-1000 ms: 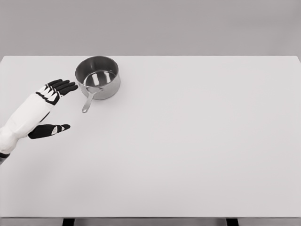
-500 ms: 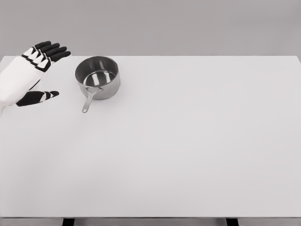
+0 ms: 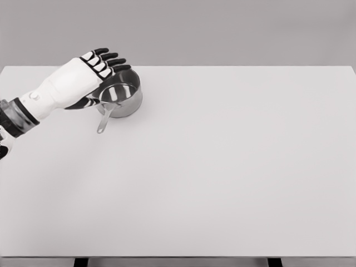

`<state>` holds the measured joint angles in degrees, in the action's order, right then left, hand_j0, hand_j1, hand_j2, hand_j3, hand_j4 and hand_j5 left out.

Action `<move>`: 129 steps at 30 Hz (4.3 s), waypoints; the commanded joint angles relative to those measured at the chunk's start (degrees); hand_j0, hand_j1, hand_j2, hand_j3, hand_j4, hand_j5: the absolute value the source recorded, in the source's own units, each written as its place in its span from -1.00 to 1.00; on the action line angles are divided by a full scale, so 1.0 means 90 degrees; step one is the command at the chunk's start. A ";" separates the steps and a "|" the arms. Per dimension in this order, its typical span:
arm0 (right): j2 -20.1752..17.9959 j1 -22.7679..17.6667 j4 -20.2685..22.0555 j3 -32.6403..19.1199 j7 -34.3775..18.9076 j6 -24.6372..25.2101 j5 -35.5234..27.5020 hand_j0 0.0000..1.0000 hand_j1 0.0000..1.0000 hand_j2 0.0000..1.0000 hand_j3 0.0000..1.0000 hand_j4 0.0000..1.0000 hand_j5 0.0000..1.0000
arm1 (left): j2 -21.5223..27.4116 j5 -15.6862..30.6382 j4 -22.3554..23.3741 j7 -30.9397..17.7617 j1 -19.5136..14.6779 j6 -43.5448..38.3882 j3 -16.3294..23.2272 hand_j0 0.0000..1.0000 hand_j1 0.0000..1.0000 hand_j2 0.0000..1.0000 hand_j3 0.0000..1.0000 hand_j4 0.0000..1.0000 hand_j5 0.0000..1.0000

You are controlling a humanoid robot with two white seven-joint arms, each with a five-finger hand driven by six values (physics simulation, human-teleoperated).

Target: Rotate pot handle

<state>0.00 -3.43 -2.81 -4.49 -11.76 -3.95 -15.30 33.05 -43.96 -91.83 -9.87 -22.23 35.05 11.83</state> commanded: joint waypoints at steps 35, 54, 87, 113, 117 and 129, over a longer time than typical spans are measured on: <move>0.0000 0.0000 0.0000 0.0000 -0.0001 0.0000 0.0001 1.00 1.00 1.00 1.00 1.00 1.00 | -0.0772 0.0529 0.1561 0.0003 -0.0684 -0.0005 0.1713 1.00 1.00 1.00 1.00 1.00 1.00; 0.0000 0.0000 0.0000 0.0000 -0.0001 0.0000 0.0001 1.00 1.00 1.00 1.00 1.00 1.00 | -0.0694 0.0402 0.1697 0.0003 -0.0674 -0.0005 0.1499 1.00 1.00 1.00 1.00 1.00 1.00; 0.0000 0.0000 0.0000 0.0000 -0.0001 0.0000 0.0001 1.00 1.00 1.00 1.00 1.00 1.00 | -0.0684 0.0392 0.2020 0.0003 -0.0606 -0.0005 0.1440 1.00 1.00 1.00 1.00 1.00 1.00; 0.0000 0.0000 0.0000 0.0000 -0.0001 0.0000 0.0001 1.00 1.00 1.00 1.00 1.00 1.00 | -0.0567 0.0402 0.1971 0.0003 -0.0557 -0.0005 0.1225 1.00 1.00 1.00 1.00 1.00 1.00; 0.0000 0.0000 0.0000 0.0000 -0.0001 0.0000 0.0011 1.00 1.00 1.00 1.00 1.00 1.00 | -0.0567 0.0392 0.1990 0.0003 -0.0557 -0.0005 0.1166 1.00 1.00 1.00 1.00 1.00 1.00; 0.0000 0.0000 0.0000 0.0000 -0.0001 0.0000 0.0001 1.00 1.00 1.00 1.00 1.00 1.00 | -0.0440 0.0402 0.2010 0.0003 -0.0488 -0.0005 0.0981 1.00 1.00 1.00 1.00 1.00 1.00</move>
<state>0.00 -3.43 -2.81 -4.49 -11.76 -3.95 -15.30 28.83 -40.77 -73.76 -9.88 -26.63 35.05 20.99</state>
